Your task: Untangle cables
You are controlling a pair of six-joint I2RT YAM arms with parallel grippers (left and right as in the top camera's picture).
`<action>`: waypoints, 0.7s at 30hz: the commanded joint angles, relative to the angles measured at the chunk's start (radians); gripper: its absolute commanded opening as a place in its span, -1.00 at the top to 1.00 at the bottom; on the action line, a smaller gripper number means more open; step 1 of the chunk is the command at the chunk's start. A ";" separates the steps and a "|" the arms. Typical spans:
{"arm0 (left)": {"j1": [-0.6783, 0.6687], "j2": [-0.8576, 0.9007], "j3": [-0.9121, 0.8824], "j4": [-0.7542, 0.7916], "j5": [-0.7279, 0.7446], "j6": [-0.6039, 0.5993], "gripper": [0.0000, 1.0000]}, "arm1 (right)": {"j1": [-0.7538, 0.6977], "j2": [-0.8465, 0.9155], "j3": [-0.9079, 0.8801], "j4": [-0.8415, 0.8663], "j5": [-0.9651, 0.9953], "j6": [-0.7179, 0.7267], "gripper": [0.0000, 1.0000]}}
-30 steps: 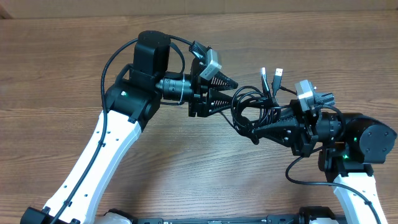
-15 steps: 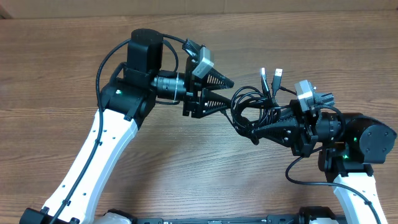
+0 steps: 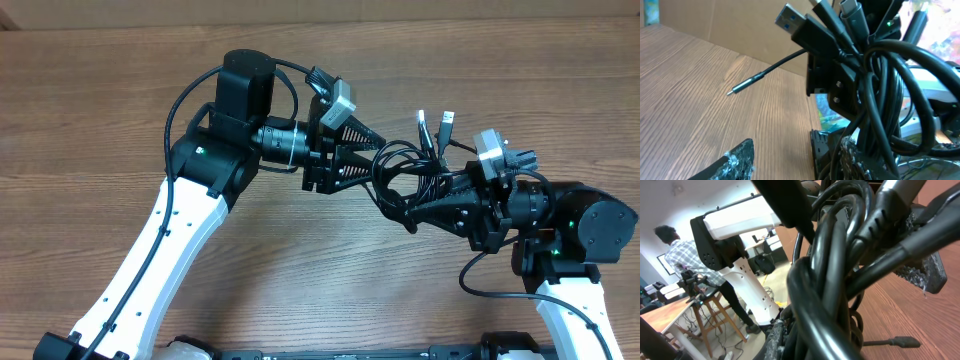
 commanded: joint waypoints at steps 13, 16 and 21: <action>-0.030 -0.018 0.021 0.026 0.113 -0.019 -0.08 | 0.004 -0.008 0.021 0.009 0.025 0.004 0.92; -0.058 -0.018 0.021 0.027 0.112 -0.006 -0.03 | 0.004 -0.008 0.021 0.009 0.025 0.005 0.92; -0.079 -0.018 0.021 0.028 0.092 0.008 0.38 | 0.004 -0.008 0.021 0.009 0.025 0.005 0.92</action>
